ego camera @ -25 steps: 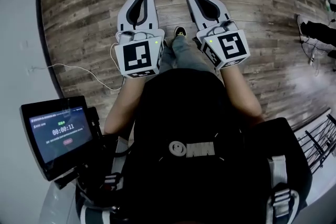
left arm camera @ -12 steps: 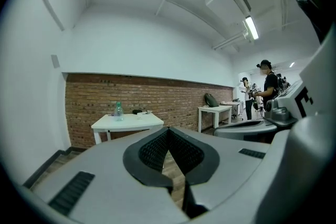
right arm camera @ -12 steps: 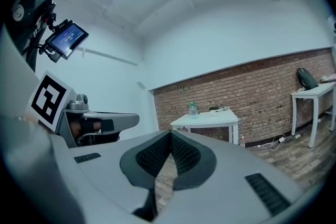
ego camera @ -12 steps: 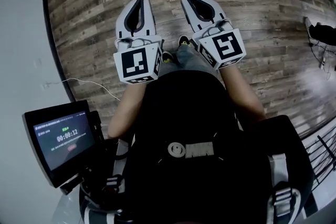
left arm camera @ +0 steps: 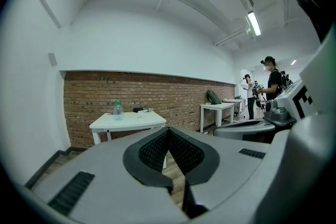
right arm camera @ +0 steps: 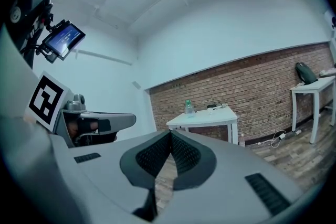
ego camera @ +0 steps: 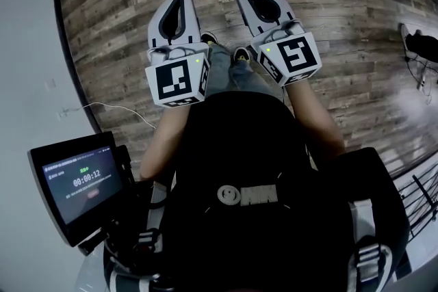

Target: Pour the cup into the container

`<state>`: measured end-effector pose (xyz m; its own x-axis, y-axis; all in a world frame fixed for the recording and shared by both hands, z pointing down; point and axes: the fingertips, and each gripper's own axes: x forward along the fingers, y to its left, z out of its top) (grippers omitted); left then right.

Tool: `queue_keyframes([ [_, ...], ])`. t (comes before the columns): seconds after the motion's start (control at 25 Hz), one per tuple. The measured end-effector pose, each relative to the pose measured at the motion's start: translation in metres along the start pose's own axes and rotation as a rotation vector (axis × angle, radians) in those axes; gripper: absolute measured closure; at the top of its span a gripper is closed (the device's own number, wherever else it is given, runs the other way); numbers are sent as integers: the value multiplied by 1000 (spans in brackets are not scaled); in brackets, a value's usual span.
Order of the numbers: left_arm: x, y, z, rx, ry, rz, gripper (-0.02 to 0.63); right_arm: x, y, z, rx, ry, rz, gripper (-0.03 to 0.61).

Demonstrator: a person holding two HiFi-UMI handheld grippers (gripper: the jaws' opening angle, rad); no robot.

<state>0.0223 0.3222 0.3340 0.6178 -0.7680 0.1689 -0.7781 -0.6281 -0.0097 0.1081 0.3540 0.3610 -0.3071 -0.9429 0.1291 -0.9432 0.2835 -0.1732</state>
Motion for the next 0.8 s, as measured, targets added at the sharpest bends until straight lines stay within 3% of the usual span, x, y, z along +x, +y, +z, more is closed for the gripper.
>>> queue_keyframes([
  [0.4, 60, 87, 3, -27, -20, -3, 615, 106, -3, 17, -48, 27, -11, 581],
  [0.6, 84, 139, 6, -38, -30, 7, 615, 159, 9, 37, -97, -8, 12, 580],
  [0.8, 117, 162, 8, -56, -13, 4, 615, 193, -3, 42, -83, 4, 7, 581],
])
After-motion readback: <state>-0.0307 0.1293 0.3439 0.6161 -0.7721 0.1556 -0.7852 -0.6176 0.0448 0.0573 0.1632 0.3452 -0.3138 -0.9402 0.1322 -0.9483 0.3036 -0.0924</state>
